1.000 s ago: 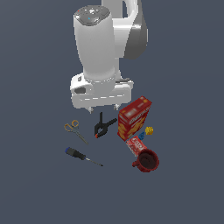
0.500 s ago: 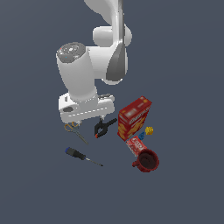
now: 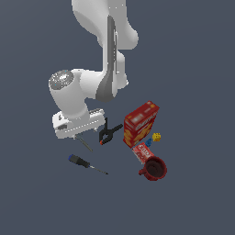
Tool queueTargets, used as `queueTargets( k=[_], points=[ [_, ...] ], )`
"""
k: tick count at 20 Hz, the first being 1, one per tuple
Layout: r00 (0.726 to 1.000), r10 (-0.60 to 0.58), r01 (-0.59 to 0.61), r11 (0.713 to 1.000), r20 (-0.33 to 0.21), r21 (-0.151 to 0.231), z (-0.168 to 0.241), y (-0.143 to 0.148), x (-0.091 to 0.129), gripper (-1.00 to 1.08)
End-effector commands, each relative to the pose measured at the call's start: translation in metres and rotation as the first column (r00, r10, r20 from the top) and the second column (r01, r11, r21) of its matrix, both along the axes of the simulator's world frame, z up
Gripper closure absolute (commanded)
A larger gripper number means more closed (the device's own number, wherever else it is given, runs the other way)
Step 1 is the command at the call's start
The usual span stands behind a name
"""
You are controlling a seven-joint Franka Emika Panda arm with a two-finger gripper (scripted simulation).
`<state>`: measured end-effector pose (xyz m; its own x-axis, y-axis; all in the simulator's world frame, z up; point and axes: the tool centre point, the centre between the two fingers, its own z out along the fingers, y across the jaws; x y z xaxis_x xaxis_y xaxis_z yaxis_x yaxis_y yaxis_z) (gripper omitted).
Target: Pick up a designated object from a clutter of objects.
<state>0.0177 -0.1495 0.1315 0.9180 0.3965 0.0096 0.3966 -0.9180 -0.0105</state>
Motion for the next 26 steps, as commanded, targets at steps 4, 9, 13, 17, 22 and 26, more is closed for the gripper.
queueTargets(
  k=[4, 9, 13, 17, 22, 26],
  points=[
    [0.997, 0.071, -0.071, 0.997, -0.001, -0.006, -0.034, -0.029, -0.010, -0.92],
    [0.993, 0.116, -0.116, 0.993, -0.003, -0.010, -0.056, -0.047, -0.019, -0.92],
    [0.990, 0.139, -0.139, 0.990, -0.004, -0.012, -0.067, -0.056, -0.024, -0.92],
    [0.989, 0.150, -0.150, 0.989, -0.005, -0.013, -0.073, -0.061, -0.026, -0.92],
    [0.989, 0.149, -0.149, 0.989, -0.005, -0.013, -0.074, -0.061, -0.027, -0.92],
    [0.989, 0.149, -0.149, 0.989, -0.005, -0.013, -0.085, -0.061, -0.027, -0.92]
  ],
)
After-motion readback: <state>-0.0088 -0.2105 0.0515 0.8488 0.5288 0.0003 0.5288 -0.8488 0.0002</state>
